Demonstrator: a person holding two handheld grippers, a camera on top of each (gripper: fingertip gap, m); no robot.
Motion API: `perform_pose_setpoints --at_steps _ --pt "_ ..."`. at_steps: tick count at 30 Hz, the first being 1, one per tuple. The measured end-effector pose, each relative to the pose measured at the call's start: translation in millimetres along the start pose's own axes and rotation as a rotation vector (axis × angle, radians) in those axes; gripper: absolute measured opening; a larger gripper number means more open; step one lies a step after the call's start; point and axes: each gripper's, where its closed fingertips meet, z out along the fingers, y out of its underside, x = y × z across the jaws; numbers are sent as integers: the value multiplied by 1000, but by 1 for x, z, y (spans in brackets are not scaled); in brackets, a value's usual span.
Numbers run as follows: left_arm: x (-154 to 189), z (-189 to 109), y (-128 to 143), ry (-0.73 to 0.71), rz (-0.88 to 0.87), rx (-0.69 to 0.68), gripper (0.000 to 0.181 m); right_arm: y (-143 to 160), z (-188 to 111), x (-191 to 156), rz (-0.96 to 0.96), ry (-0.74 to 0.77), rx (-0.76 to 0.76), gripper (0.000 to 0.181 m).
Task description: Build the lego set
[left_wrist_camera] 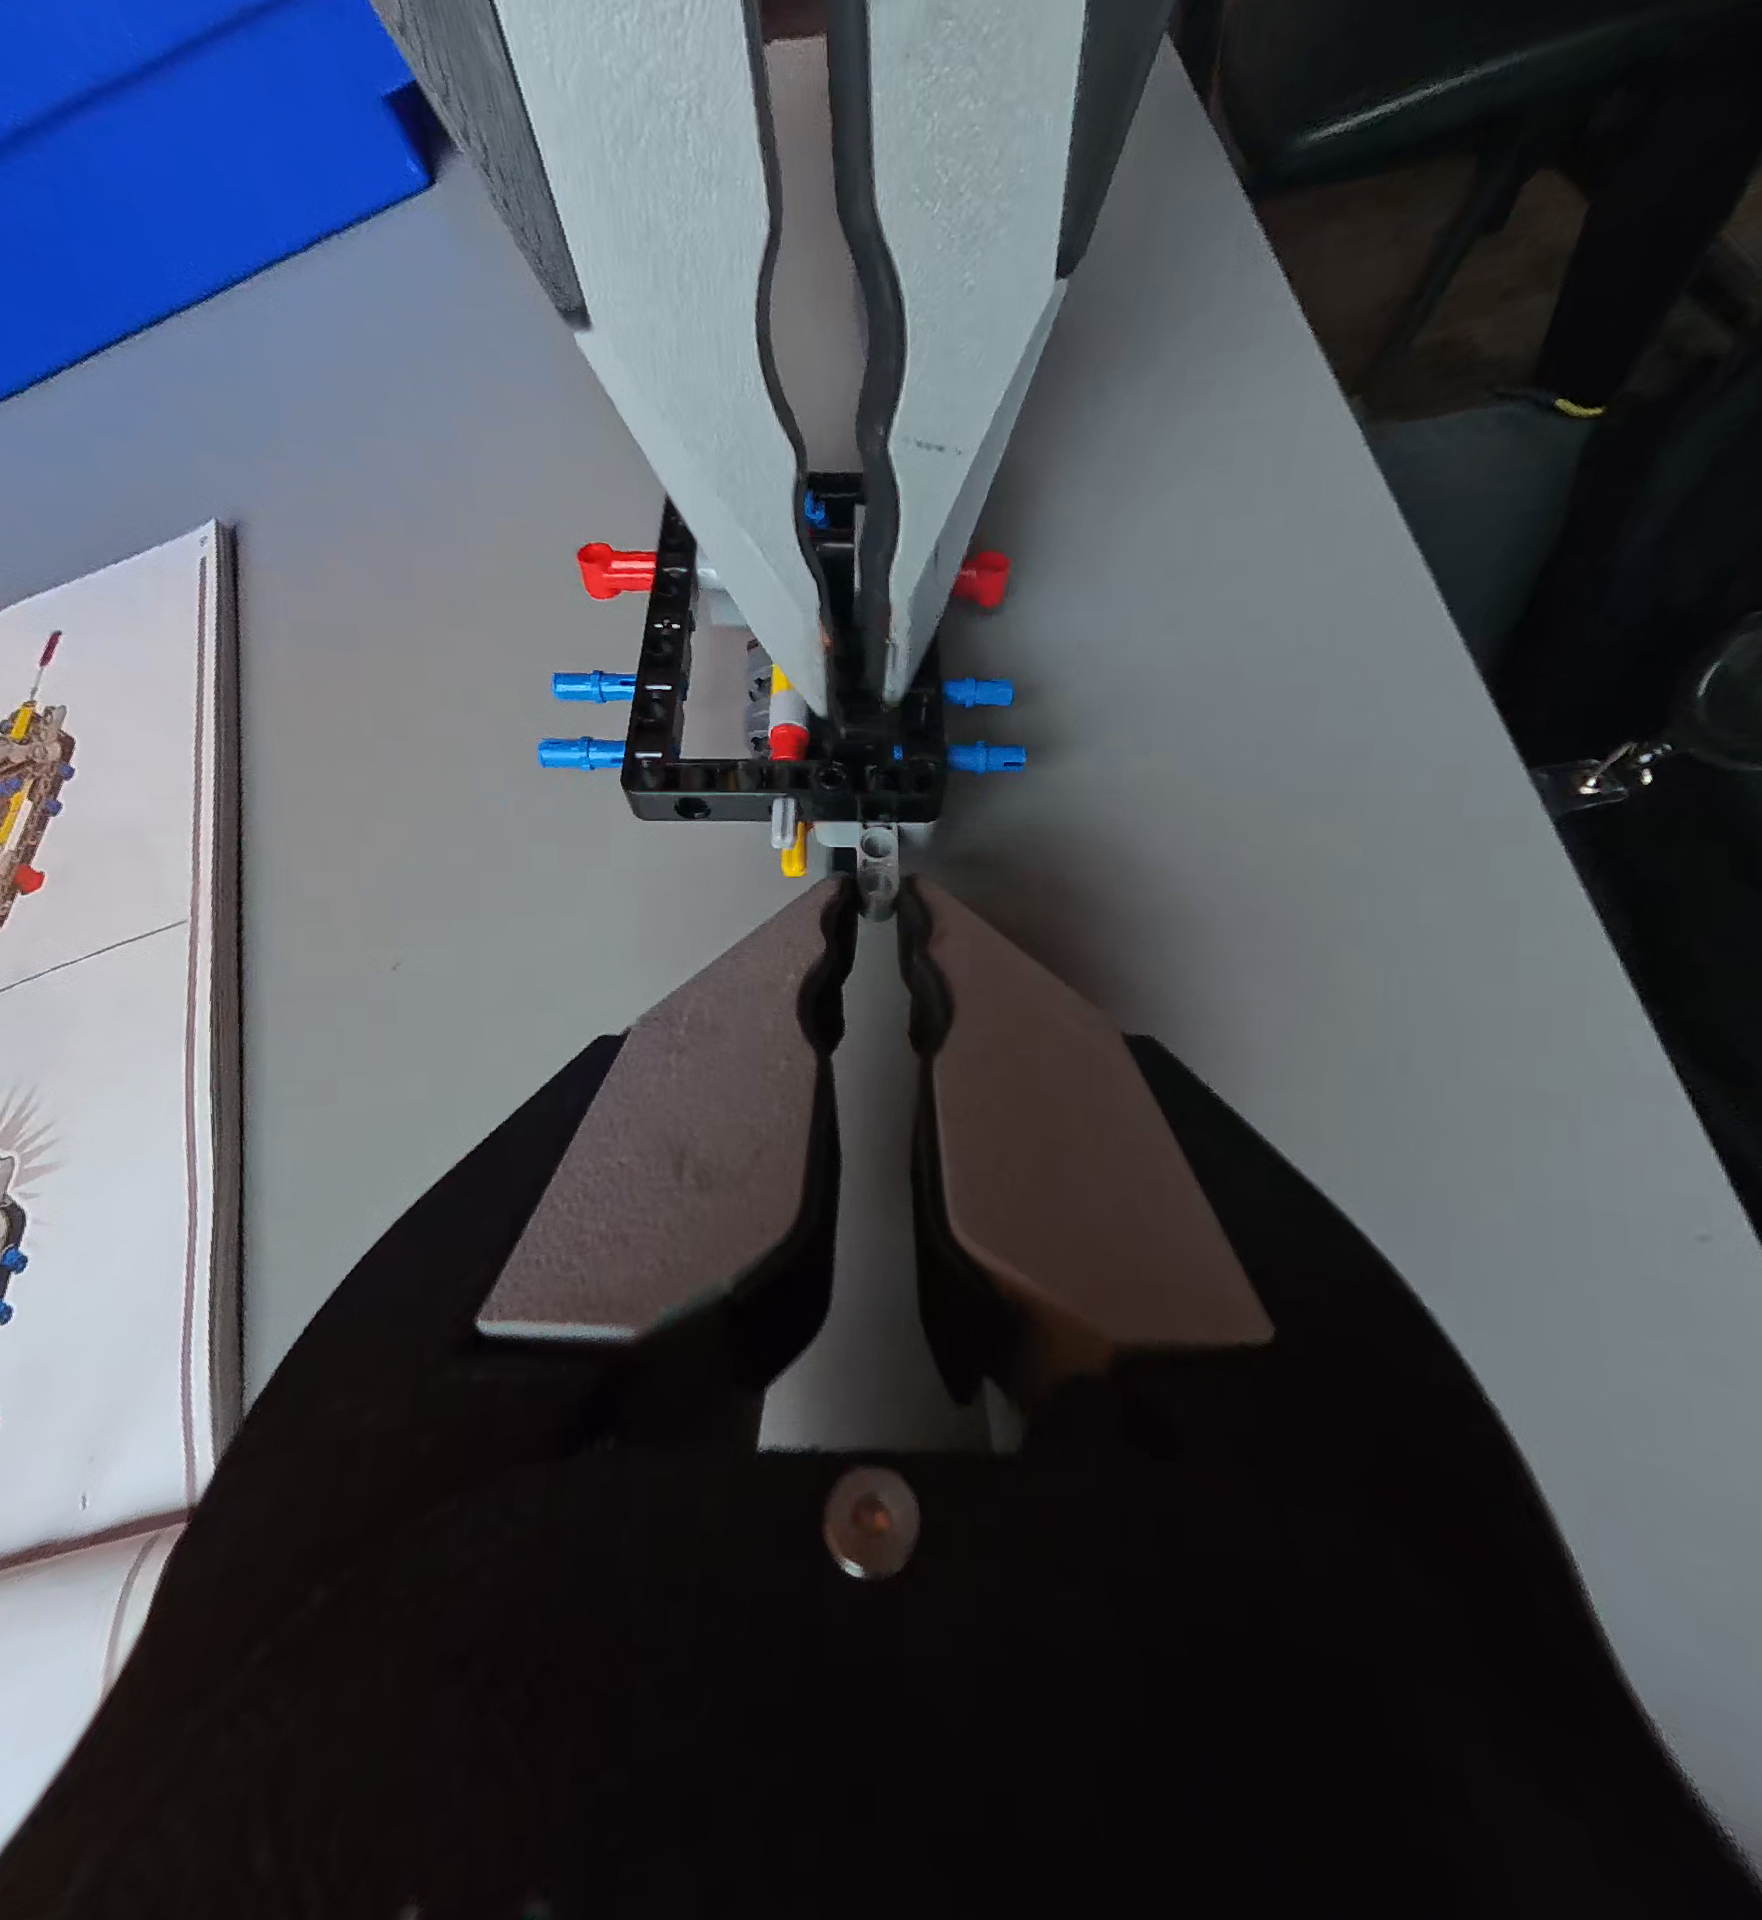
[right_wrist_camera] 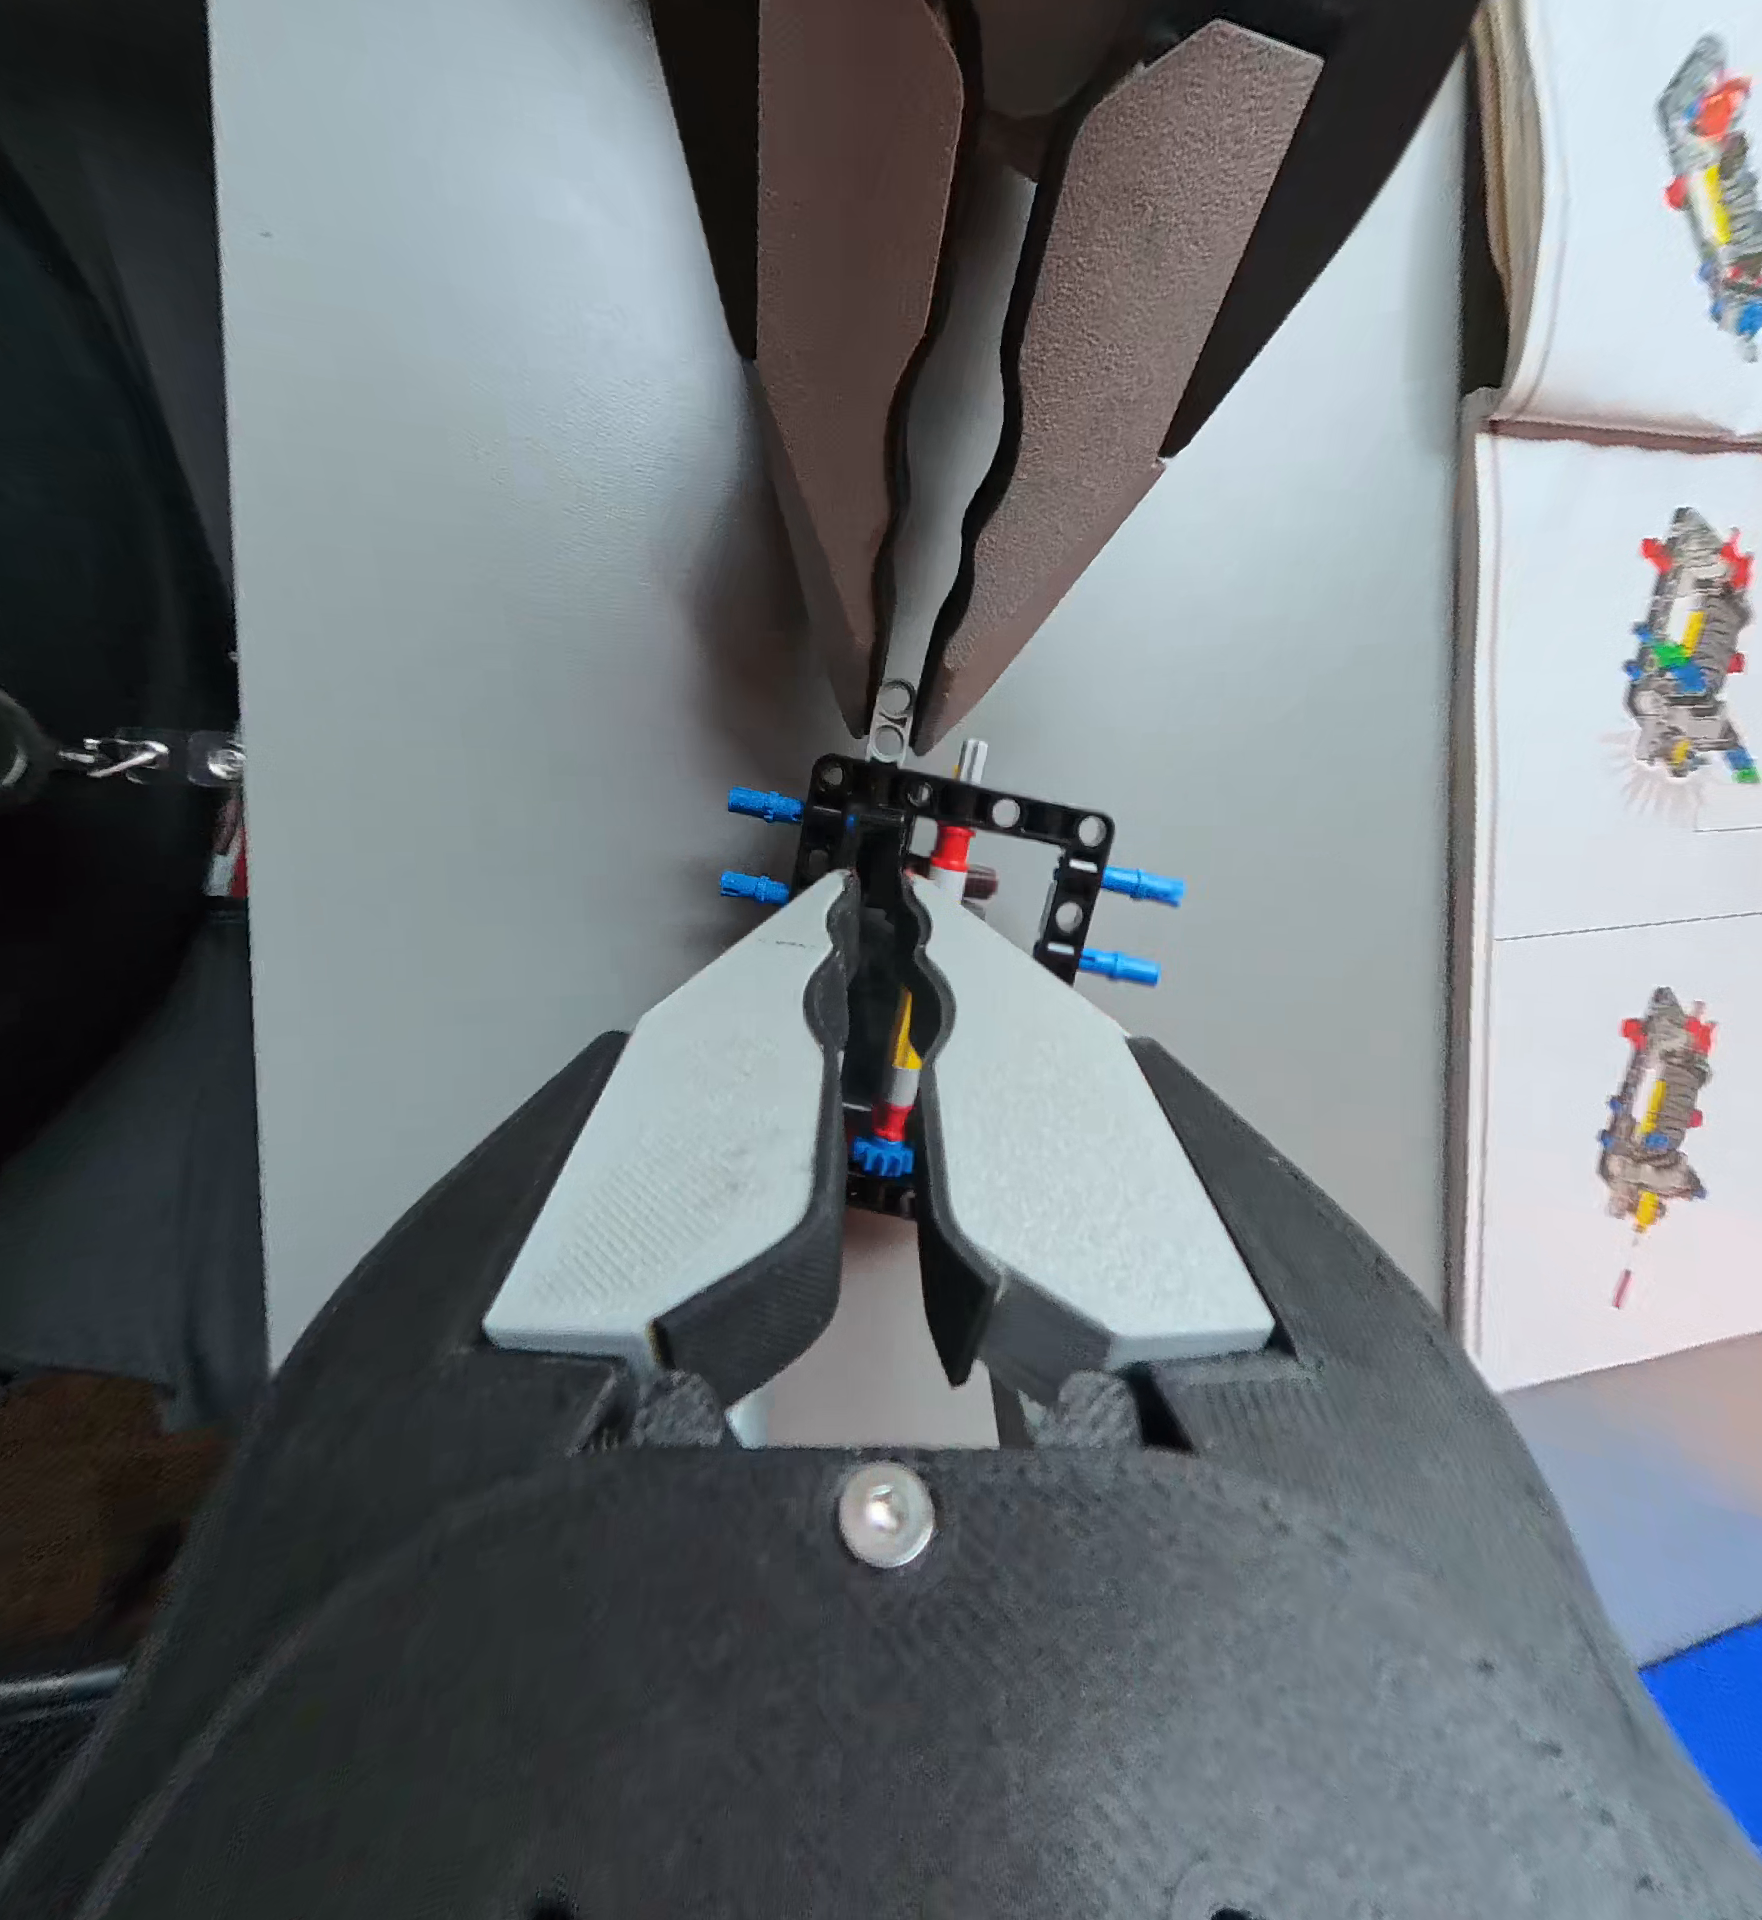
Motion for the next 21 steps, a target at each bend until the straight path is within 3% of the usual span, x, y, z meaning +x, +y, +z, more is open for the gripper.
perform_pose_setpoints --at_steps 8,17,19,21 --pt "2 2 3 -4 -65 -4 5 -2 2 -3 98 -74 0 3" --pt "3 2 2 -2 -69 -3 5 -4 1 -7 26 -118 85 3" --pt "1 2 3 -8 -72 -1 5 -5 -2 -10 52 -191 127 16" --pt "-1 1 2 -14 -77 6 5 -3 -2 -9 88 -231 143 16"
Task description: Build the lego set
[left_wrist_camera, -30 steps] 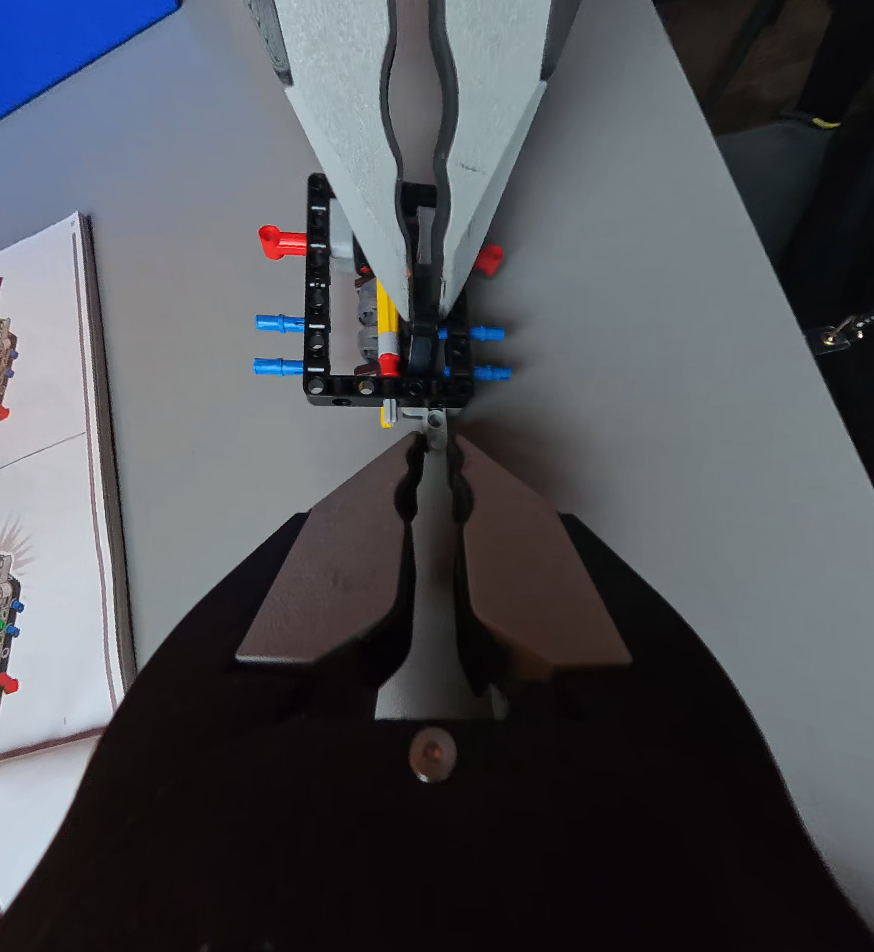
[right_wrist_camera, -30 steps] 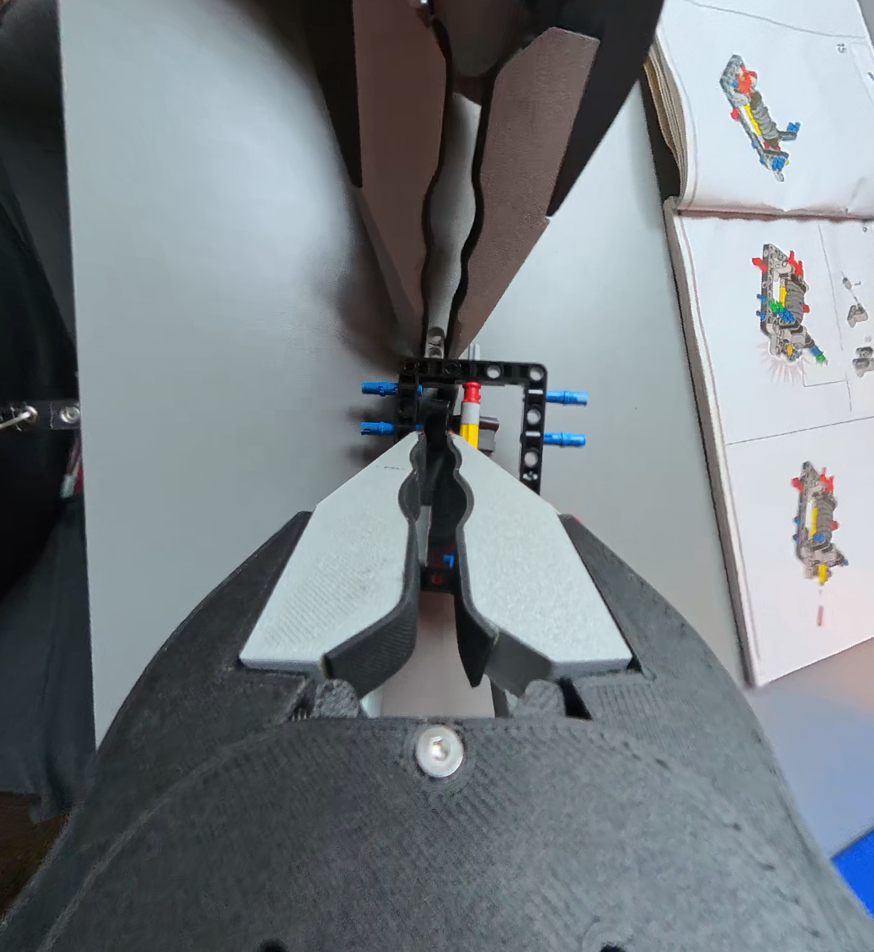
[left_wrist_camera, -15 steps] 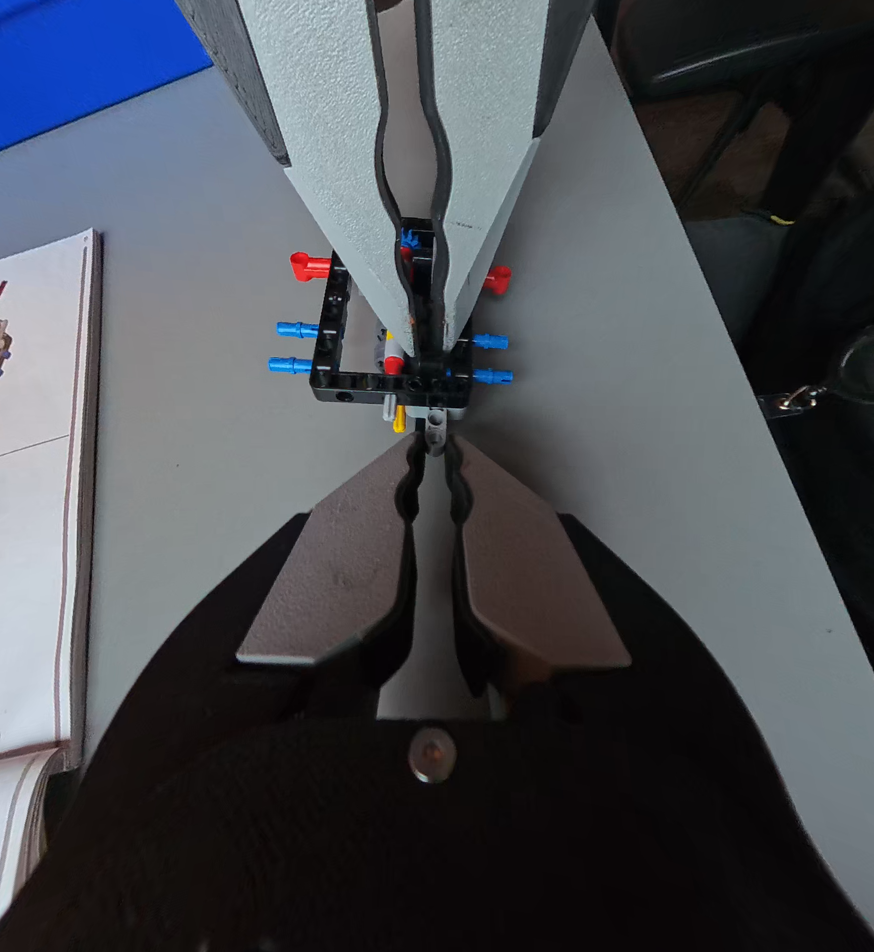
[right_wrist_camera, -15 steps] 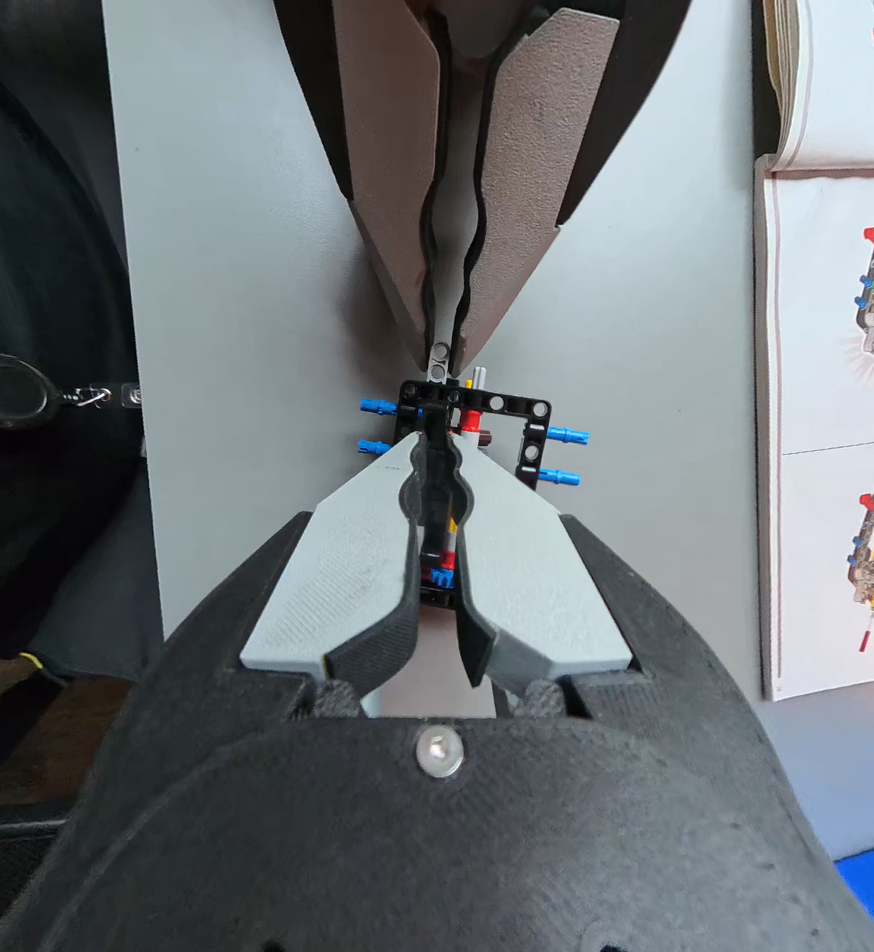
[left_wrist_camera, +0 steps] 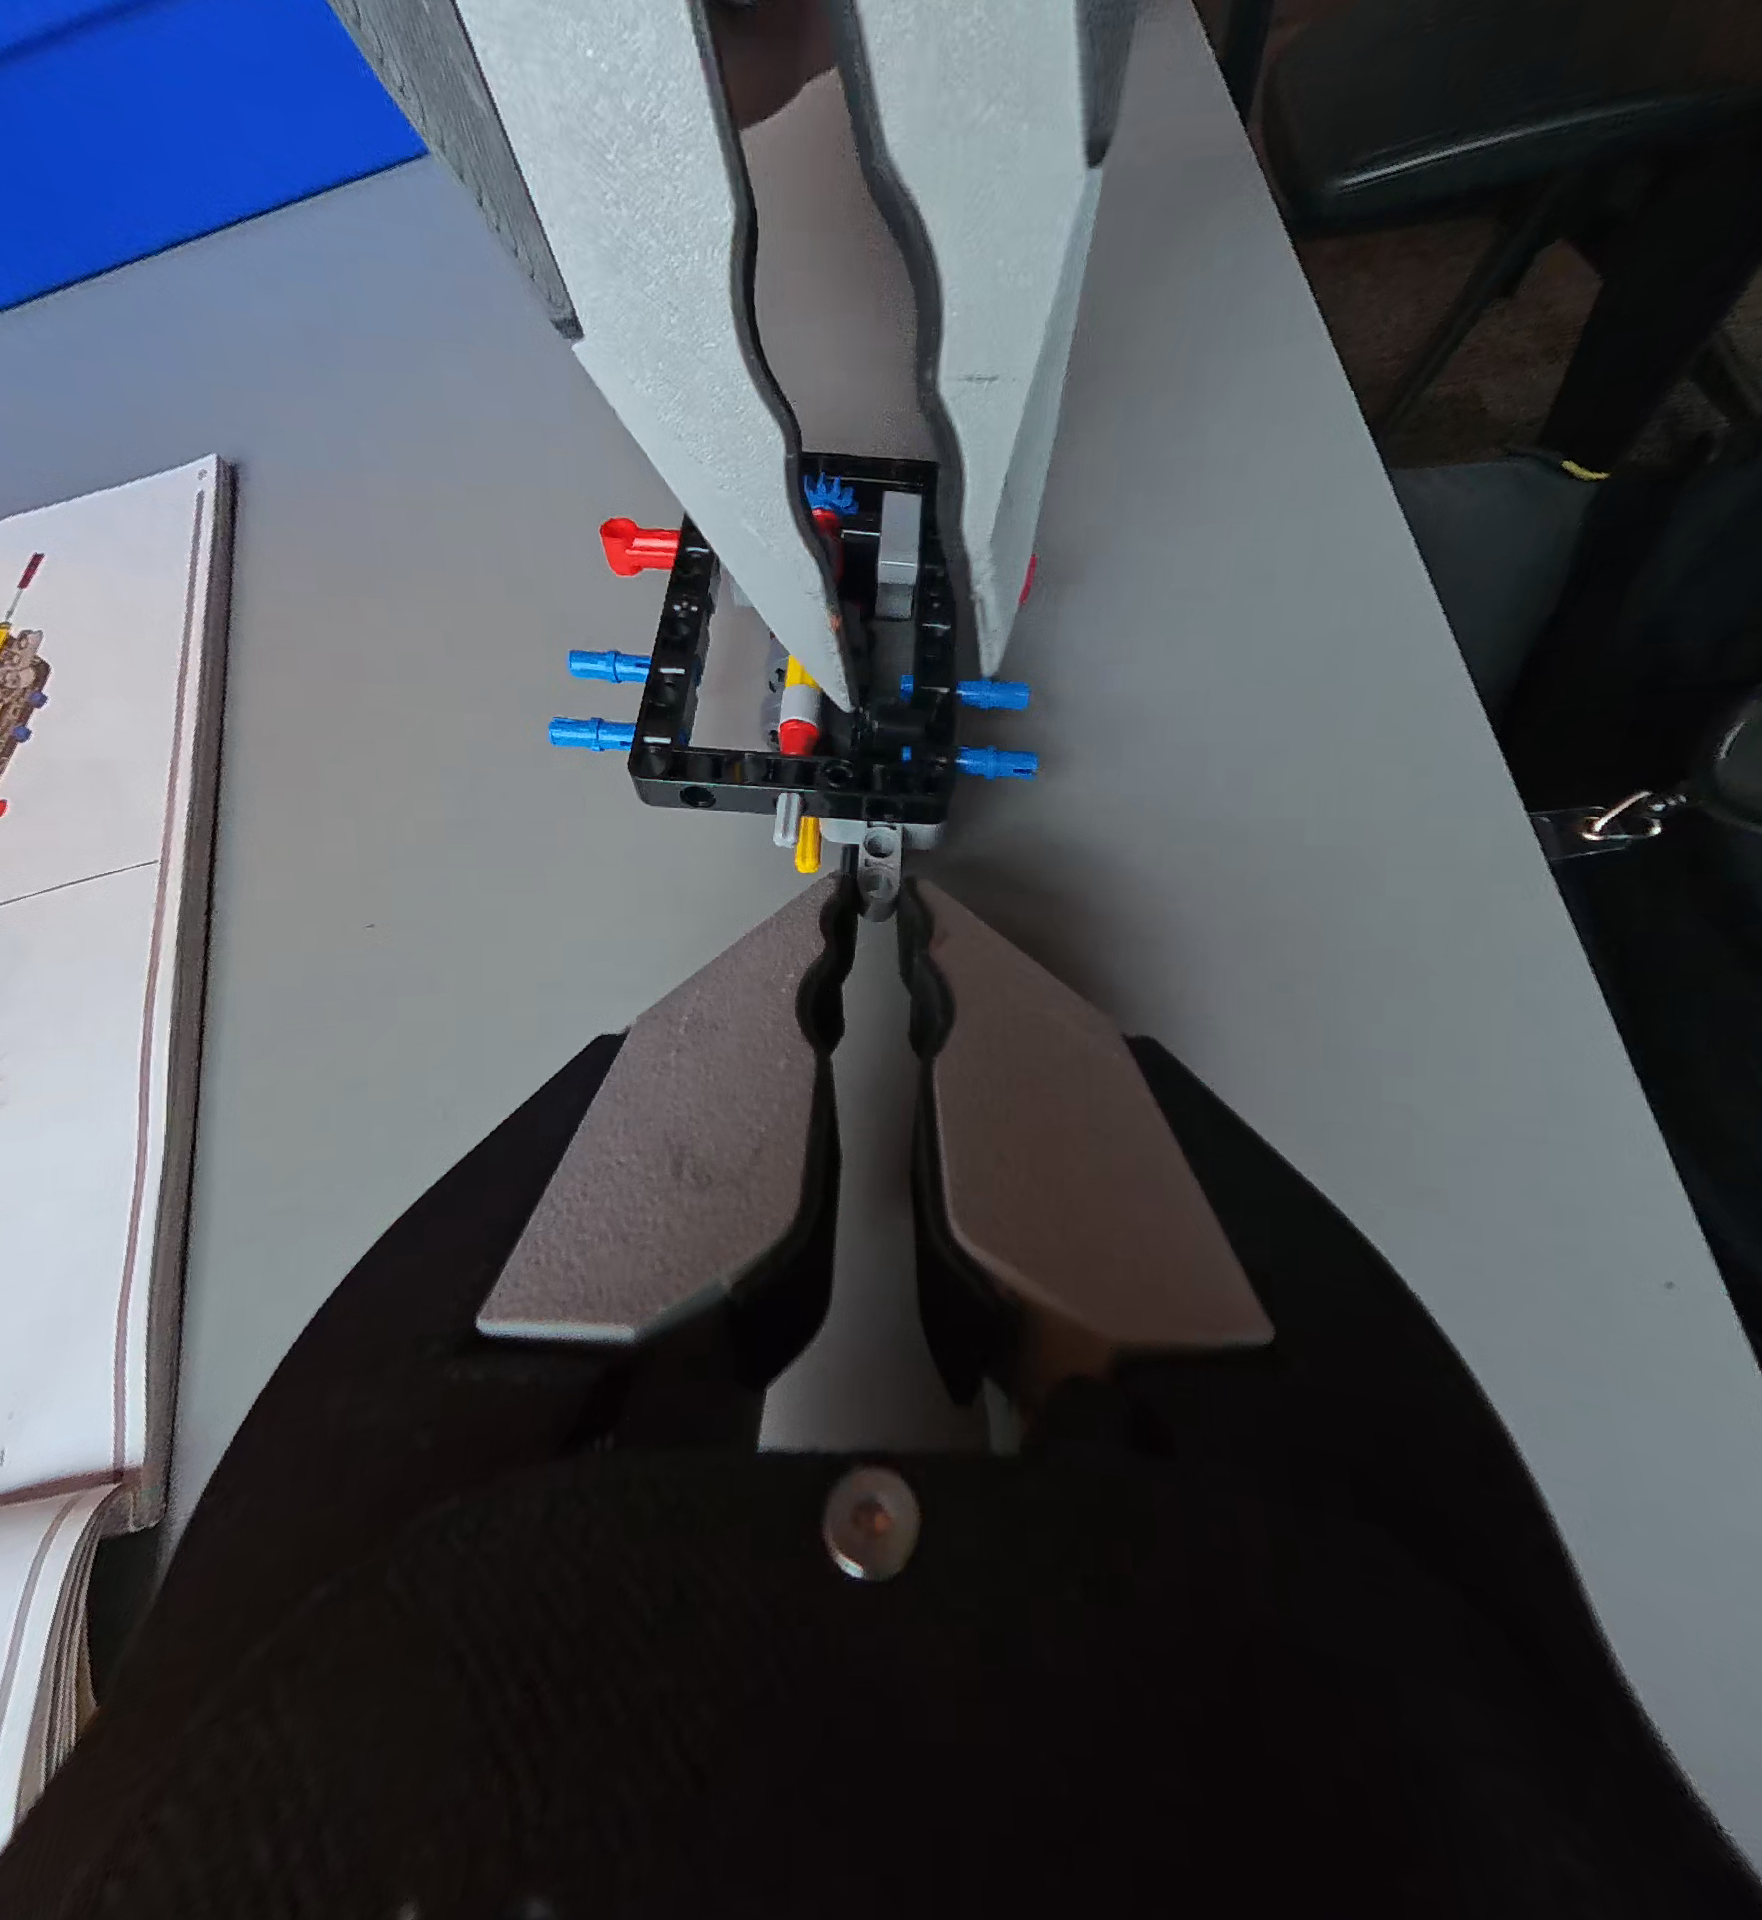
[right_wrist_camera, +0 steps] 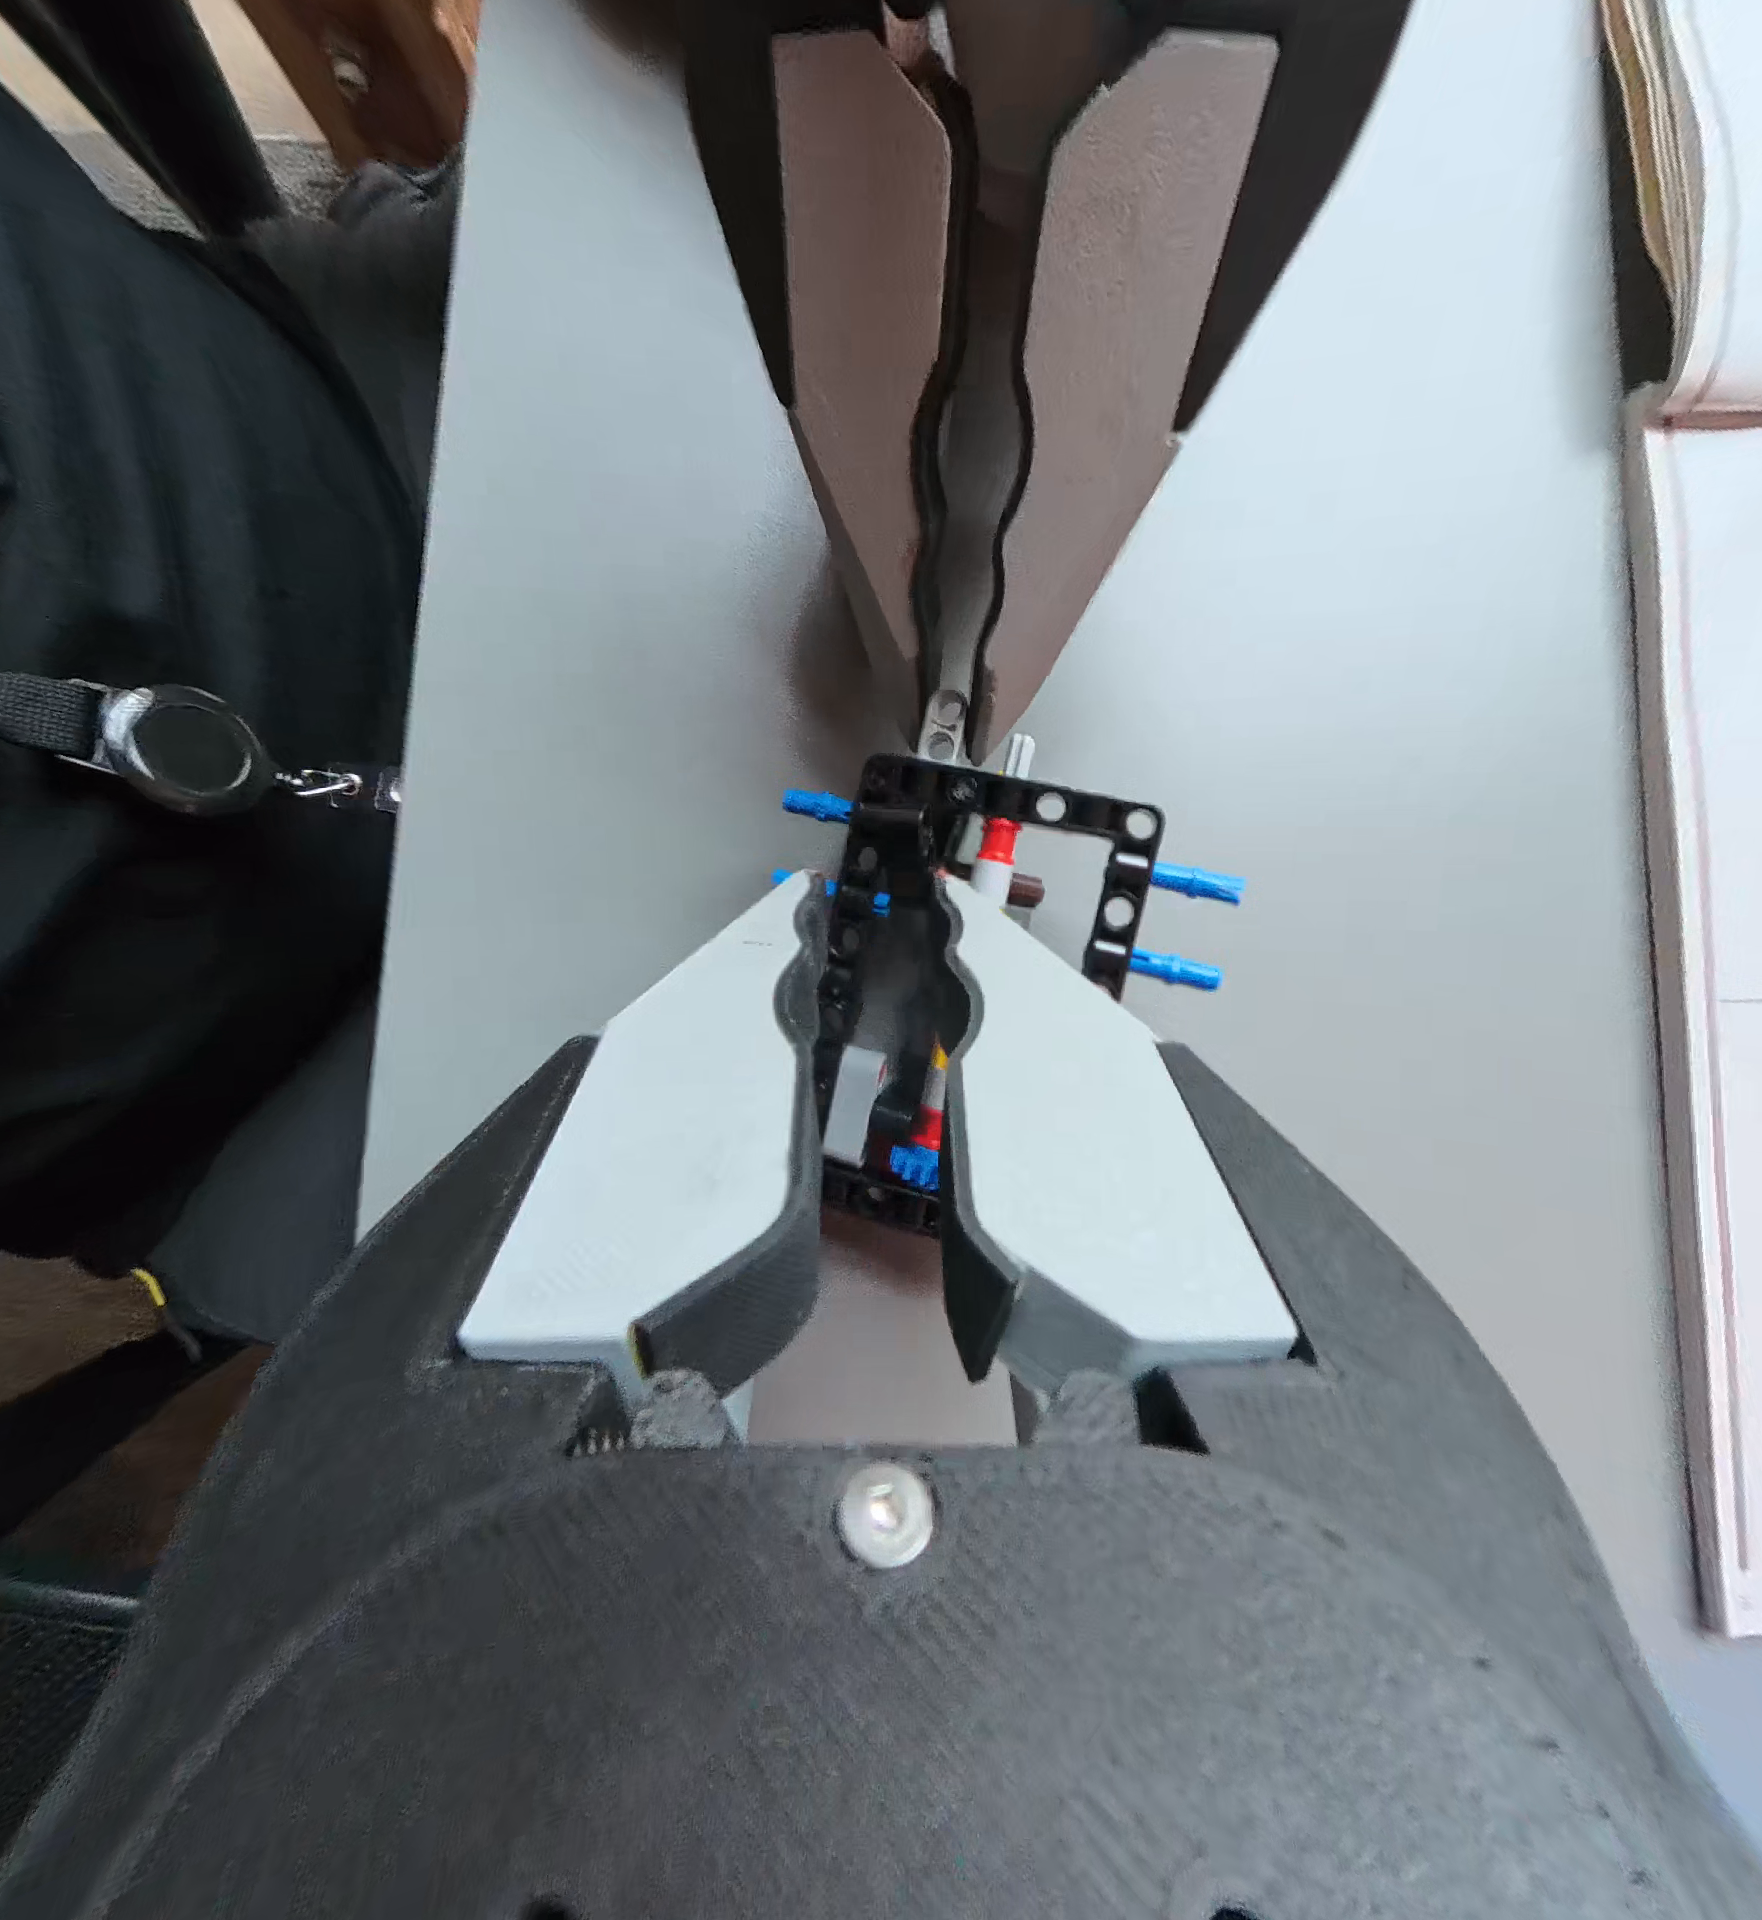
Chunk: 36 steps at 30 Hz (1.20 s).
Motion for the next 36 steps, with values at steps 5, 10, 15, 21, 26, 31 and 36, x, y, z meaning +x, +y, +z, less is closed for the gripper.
perform_pose_setpoints --at_steps 5,10,15,21,26,31,36 --pt "-2 -2 -1 -2 -23 11 5 -4 2 4 11 36 34 18" --pt "-3 -2 0 4 -37 9 5 -3 6 7 4 129 -17 15" --pt "-1 0 3 12 -36 -6 5 -2 6 4 -10 157 -60 16" --pt "0 1 8 4 -31 -38 5 -2 8 6 57 120 -3 15" --pt "3 -3 10 6 -58 -34 13 -1 8 7 69 129 -1 15" --pt "0 -5 9 -14 -70 -19 5 -3 7 10 106 151 84 15" --pt "-2 -8 10 -28 -68 -15 5 -8 -1 12 120 192 227 3"
